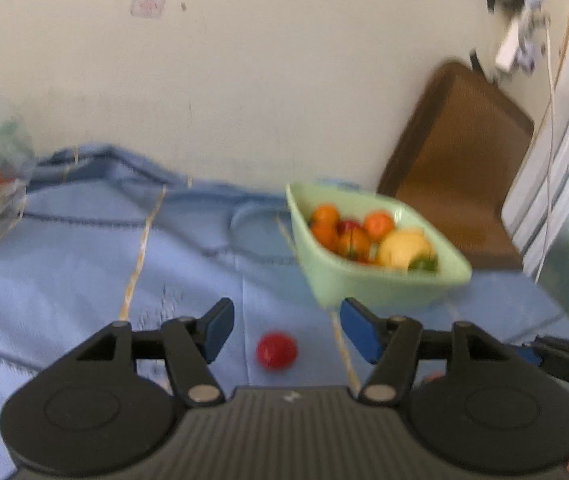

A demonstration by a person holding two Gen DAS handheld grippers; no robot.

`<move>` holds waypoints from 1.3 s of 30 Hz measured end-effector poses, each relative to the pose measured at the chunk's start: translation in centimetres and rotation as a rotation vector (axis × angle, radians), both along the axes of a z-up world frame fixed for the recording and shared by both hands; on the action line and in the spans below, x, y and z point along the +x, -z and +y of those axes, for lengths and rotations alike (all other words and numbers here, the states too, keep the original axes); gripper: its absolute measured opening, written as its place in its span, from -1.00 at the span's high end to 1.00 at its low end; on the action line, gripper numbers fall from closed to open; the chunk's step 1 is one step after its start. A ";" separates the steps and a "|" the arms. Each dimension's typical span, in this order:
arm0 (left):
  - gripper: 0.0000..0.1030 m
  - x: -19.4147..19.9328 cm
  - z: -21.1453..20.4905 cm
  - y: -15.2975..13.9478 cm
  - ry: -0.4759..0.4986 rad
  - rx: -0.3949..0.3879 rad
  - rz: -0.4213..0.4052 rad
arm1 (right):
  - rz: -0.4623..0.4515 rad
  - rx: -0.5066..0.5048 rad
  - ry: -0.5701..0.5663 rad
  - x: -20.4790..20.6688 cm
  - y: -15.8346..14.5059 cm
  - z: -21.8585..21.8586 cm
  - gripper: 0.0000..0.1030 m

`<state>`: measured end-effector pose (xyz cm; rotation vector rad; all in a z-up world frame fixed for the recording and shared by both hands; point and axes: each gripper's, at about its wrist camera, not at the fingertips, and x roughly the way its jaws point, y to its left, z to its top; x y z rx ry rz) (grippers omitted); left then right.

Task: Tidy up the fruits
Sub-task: 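Grasp a red tomato with the left gripper while the right gripper grasps an orange tomato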

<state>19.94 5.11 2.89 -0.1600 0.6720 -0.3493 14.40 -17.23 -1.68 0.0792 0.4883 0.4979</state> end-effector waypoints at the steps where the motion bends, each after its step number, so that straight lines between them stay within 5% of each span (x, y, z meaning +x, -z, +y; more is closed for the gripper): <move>1: -0.17 0.1 -0.5 0.5 -0.003 0.025 0.008 | 0.009 -0.017 -0.015 -0.3 0.3 0.6 -0.10; 4: -0.06 0.3 -1.8 1.7 -0.017 0.115 0.003 | 0.031 -0.093 -0.041 -0.2 1.1 2.3 -0.10; 7: 0.48 -0.1 -2.1 2.2 -0.016 0.140 0.001 | 0.061 -0.124 -0.041 0.5 1.5 3.0 -0.06; 8: 0.49 -0.3 -2.0 2.2 -0.007 0.131 0.007 | 0.058 -0.121 -0.036 0.6 1.5 2.9 -0.01; 10: 0.49 -1.1 -1.8 2.1 -0.005 0.106 0.018 | 0.058 -0.131 -0.021 0.5 1.5 2.8 0.38; 25: 0.48 -15.0 -3.7 2.0 0.172 -0.003 0.027 | 0.005 -0.166 -0.053 -10.4 1.4 2.6 0.38; 35: 0.23 -16.2 -4.6 2.1 0.165 0.050 -0.016 | -0.015 -0.188 -0.015 -11.5 2.1 3.2 0.35; 39: 0.32 -16.4 -4.8 2.2 0.162 0.074 -0.029 | -0.016 -0.182 -0.009 -11.6 2.2 3.1 0.33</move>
